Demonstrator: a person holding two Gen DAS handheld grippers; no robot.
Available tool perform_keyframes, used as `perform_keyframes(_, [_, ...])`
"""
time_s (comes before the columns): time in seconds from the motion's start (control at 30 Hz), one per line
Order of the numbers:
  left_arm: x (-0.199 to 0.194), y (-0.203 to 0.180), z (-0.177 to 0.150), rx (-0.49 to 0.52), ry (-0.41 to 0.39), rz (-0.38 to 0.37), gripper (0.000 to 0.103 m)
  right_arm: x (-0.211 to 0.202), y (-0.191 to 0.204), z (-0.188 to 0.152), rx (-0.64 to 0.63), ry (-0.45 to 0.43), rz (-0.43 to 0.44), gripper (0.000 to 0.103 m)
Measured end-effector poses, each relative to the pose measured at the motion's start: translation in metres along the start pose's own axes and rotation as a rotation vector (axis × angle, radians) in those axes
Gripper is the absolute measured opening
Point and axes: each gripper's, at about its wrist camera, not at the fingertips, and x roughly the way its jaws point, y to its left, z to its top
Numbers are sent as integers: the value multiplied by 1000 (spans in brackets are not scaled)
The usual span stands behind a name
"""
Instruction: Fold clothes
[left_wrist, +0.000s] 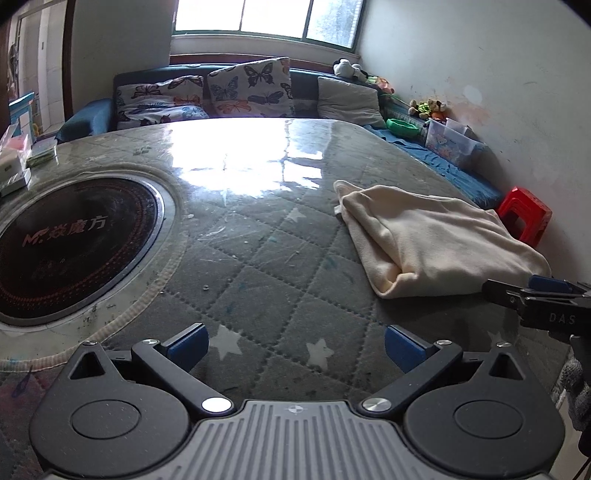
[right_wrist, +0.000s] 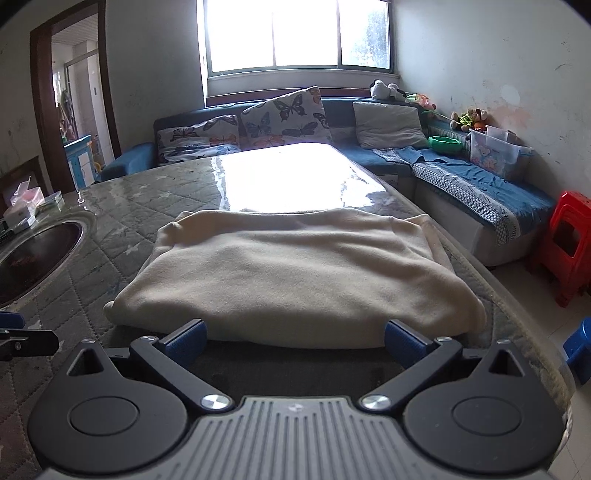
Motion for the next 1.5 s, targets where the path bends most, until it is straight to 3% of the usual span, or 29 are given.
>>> perform_keyframes(0.47, [-4, -23, -5, 64, -11, -36, 103, -9, 10, -12, -12, -10, -36, 103])
perform_keyframes(1.5, [-23, -52, -21, 145, -37, -80, 103, -30, 19, -25, 12, -24, -22, 103])
